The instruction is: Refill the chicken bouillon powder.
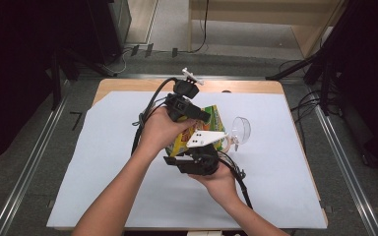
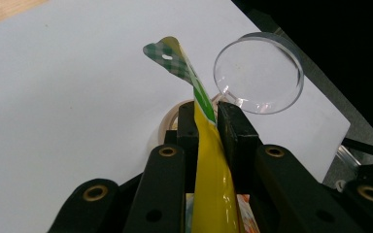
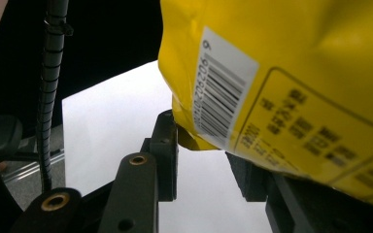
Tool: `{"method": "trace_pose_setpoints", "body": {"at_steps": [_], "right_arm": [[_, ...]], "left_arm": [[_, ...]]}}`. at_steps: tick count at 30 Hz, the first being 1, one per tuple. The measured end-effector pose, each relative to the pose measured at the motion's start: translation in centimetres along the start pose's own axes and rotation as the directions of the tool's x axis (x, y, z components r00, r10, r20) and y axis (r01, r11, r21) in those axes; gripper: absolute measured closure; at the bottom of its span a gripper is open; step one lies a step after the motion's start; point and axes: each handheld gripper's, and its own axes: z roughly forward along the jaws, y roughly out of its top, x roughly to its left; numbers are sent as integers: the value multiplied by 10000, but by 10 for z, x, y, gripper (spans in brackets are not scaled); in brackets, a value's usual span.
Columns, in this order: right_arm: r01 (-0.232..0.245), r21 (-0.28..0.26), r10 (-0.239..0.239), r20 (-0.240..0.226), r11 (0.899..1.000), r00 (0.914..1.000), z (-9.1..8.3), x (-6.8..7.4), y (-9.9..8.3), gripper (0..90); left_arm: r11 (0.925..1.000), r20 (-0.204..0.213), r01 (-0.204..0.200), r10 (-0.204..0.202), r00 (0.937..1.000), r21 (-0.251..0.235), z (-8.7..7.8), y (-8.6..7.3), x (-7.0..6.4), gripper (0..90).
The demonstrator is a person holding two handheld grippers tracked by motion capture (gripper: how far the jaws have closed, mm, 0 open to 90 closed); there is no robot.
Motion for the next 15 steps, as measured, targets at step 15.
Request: {"method": "trace_pose_setpoints", "body": {"at_steps": [15], "right_arm": [[-154, -3, 154, 44, 9999, 9999, 0, 0, 1, 669]], "left_arm": [[9989, 315, 405, -413, 9987, 245, 4, 4, 7, 806]]}}
